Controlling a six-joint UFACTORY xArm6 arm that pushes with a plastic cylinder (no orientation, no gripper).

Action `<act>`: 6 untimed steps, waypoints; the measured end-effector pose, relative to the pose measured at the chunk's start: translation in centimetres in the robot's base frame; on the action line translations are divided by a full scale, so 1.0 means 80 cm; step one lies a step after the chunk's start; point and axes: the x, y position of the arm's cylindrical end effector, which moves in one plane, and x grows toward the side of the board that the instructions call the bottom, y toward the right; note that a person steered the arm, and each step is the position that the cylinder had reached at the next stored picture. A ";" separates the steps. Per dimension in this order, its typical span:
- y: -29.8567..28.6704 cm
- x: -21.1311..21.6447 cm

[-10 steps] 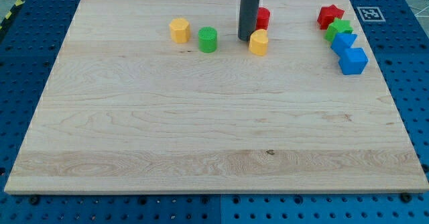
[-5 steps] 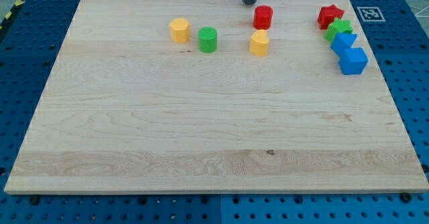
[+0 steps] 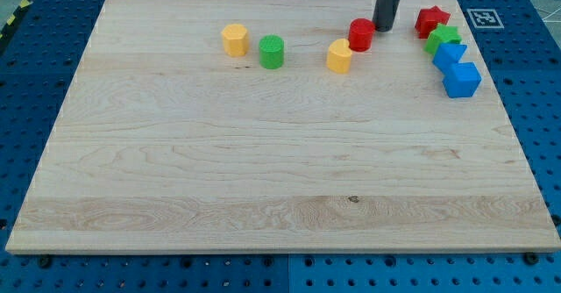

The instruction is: Move the red circle towards the green circle

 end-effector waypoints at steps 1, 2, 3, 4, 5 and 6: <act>-0.006 0.014; -0.028 0.015; -0.059 0.015; -0.082 0.015; -0.083 0.009; -0.126 -0.004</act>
